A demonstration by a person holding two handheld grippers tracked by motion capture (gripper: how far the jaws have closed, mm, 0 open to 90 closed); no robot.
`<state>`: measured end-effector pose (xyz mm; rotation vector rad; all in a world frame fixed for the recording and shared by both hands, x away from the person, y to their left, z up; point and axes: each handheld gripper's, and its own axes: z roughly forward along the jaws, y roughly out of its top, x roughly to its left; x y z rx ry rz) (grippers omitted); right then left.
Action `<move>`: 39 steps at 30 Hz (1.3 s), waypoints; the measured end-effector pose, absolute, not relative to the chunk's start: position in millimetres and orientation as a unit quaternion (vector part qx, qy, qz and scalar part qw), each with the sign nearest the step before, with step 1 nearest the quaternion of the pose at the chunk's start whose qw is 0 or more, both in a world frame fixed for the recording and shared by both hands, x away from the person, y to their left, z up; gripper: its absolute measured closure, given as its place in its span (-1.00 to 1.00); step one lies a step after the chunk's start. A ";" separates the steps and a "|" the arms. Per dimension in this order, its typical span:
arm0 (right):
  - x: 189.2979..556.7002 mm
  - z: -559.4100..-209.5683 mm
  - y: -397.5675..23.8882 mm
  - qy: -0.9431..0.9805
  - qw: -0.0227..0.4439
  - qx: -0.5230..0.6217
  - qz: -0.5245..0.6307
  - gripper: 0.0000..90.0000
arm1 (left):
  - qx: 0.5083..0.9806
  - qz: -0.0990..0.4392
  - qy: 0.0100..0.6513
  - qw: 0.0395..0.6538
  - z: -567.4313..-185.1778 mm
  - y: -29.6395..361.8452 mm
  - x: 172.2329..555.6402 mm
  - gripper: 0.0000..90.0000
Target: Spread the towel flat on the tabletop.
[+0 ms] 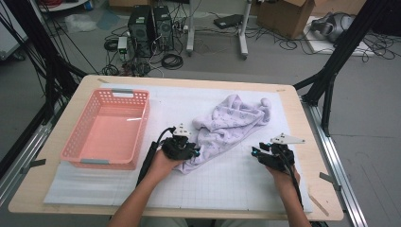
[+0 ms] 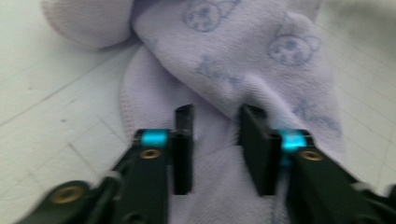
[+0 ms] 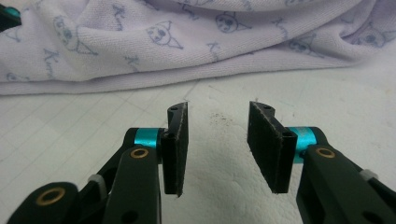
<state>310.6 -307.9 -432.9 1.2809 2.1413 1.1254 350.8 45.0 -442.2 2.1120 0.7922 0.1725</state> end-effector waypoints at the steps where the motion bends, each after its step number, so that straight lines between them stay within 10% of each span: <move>1: 310.5 -432.5 -307.8 0.765 0.201 0.459 0.404 0.29 | 0.845 0.069 0.317 0.426 -442.2 45.0 350.8 0.74; 13: 309.2 -431.7 -314.7 0.756 0.204 0.464 0.415 0.29 | 0.780 -0.045 0.293 0.552 -422.3 13.1 335.5 0.92; 27: 307.4 -440.3 -286.5 0.780 0.175 0.434 0.415 0.26 | 0.745 0.140 0.385 0.526 -403.6 55.9 346.2 0.92; 39: 310.5 -447.8 -241.1 0.811 0.146 0.387 0.414 0.29 | 0.725 0.180 0.415 0.520 -406.4 75.5 346.5 0.93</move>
